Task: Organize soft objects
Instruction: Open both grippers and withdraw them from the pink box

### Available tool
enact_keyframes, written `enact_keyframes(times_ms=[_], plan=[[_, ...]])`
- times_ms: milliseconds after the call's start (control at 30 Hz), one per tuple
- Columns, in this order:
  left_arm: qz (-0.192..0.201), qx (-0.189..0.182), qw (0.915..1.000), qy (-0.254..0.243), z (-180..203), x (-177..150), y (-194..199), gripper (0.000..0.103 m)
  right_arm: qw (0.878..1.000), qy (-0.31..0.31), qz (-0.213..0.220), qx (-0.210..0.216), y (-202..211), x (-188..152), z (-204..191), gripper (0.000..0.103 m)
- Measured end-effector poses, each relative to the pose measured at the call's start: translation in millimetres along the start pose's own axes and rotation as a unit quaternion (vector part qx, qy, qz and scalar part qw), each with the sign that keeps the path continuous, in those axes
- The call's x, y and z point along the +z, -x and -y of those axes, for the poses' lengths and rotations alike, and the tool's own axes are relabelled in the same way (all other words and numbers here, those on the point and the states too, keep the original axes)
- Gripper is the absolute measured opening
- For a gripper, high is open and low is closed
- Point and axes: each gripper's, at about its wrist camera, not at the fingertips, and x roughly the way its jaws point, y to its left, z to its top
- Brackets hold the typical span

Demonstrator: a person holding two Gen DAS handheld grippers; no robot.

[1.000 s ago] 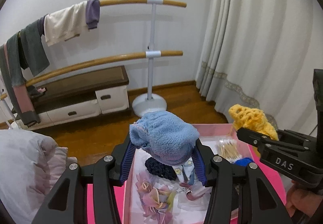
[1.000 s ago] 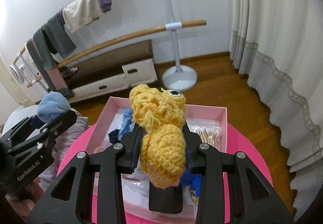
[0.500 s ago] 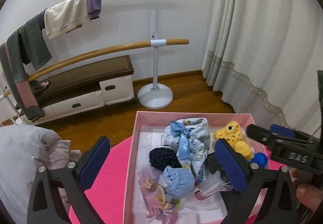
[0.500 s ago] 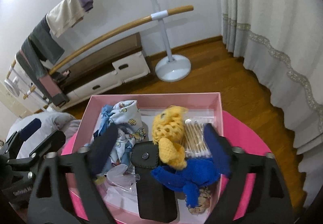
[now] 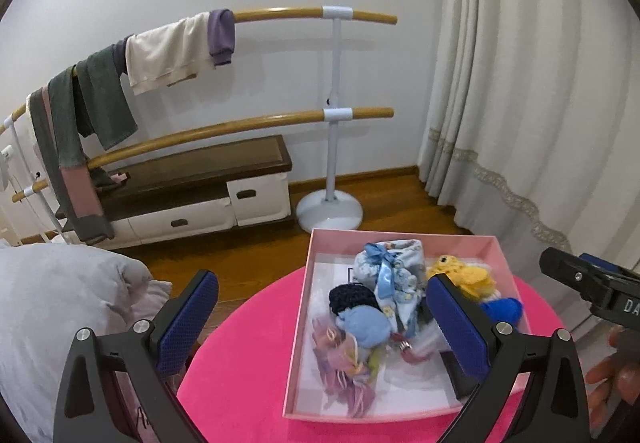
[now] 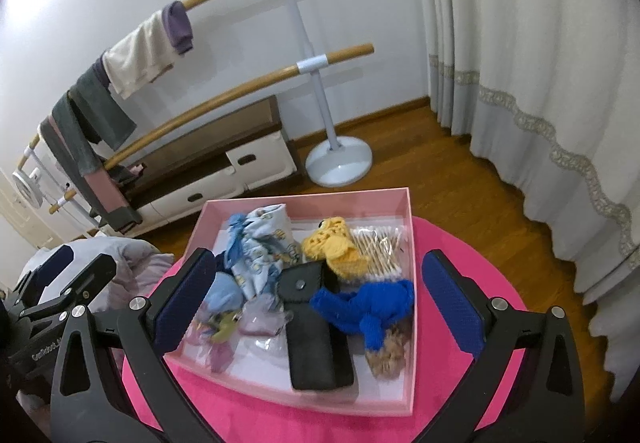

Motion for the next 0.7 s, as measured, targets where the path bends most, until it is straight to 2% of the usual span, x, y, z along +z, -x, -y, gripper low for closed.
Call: enact_keyframes(times_ms=[233,367,500,700], plan=[[0.033,-0.015,0.9994,-0.002,-14,-49,72,0.103,0.998,0.010,0.055,-0.005,70,-32,-14,0.103],[0.058,-0.021,0.9981,0.001,-32,-101,136,0.103,0.996,0.011,0.092,-0.010,111,-56,-22,0.103],[0.083,-0.024,0.9963,0.006,-38,-136,185,0.103,0.992,0.019,0.122,-0.019,149,-84,-33,0.103],[0.094,-0.025,0.9951,0.013,-45,-185,239,0.103,0.988,0.040,0.145,-0.045,188,-125,-47,0.103]])
